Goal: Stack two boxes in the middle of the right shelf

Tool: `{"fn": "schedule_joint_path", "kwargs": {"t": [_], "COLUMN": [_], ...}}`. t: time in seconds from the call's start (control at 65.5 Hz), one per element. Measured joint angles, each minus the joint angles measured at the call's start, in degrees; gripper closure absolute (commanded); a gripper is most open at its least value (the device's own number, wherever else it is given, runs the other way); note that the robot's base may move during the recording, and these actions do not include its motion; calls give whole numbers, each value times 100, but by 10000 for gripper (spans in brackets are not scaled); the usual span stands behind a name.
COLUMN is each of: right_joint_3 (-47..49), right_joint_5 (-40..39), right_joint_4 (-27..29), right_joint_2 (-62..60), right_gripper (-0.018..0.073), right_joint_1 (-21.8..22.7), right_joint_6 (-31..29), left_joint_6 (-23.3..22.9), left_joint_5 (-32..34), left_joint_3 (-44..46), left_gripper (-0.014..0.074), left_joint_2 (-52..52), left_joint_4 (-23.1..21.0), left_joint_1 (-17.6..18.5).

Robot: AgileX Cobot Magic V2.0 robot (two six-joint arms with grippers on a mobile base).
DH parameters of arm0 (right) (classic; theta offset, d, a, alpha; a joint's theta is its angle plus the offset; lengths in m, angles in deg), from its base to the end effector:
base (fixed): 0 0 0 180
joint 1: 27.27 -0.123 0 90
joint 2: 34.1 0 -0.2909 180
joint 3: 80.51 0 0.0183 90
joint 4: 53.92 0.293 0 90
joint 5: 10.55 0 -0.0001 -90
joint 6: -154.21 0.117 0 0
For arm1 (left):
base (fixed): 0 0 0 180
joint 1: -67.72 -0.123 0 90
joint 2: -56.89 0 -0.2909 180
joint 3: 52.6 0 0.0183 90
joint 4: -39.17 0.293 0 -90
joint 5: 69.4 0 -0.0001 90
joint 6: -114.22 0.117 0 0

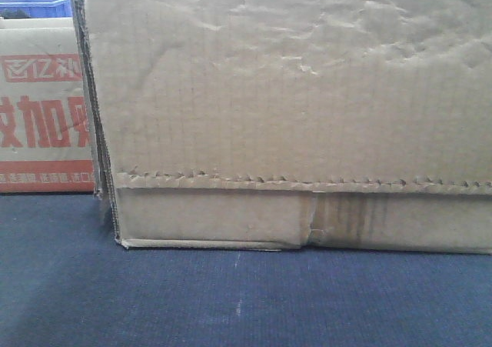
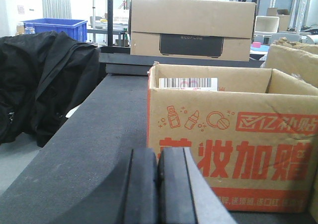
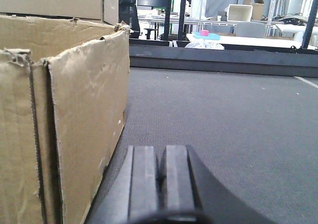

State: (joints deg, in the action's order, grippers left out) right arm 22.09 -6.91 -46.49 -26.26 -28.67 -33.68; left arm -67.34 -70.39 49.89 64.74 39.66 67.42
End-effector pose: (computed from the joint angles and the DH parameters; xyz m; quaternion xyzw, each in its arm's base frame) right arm 0.1192 0.0039 0.2075 -0.0144 0.6998 0.0086 0.7141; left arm 0.1192 0.0006 0.2120 -0.0082 0.6842 -0.0049 0.7293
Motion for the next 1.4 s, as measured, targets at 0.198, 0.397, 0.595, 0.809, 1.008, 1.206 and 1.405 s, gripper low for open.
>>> {"fn": "schedule_joint_path", "kwargs": {"t": [0.198, 0.397, 0.595, 0.809, 1.008, 1.206, 1.405], "right_joint_3": [0, 0, 0, 0, 0, 419, 2166], "right_joint_5": [0, 0, -23, -364, -614, -752, 30], "right_joint_4": [0, 0, 0, 0, 0, 0, 0], "right_joint_2": [0, 0, 0, 0, 0, -8, 36], "right_gripper": [713, 713, 713, 713, 713, 713, 713], "right_joint_1": [0, 0, 0, 0, 0, 0, 0], "right_joint_6": [0, 0, 0, 0, 0, 0, 0], "left_joint_6": [0, 0, 0, 0, 0, 0, 0], "left_joint_5": [0, 0, 0, 134, 610, 863, 99], "left_joint_3": [0, 0, 0, 0, -4, 527, 2417], "left_gripper": [707, 707, 707, 707, 707, 707, 707], "left_joint_2": [0, 0, 0, 0, 0, -10, 238], "left_joint_4": [0, 0, 0, 0, -49, -49, -49], "left_joint_1": [0, 0, 0, 0, 0, 0, 0]}}
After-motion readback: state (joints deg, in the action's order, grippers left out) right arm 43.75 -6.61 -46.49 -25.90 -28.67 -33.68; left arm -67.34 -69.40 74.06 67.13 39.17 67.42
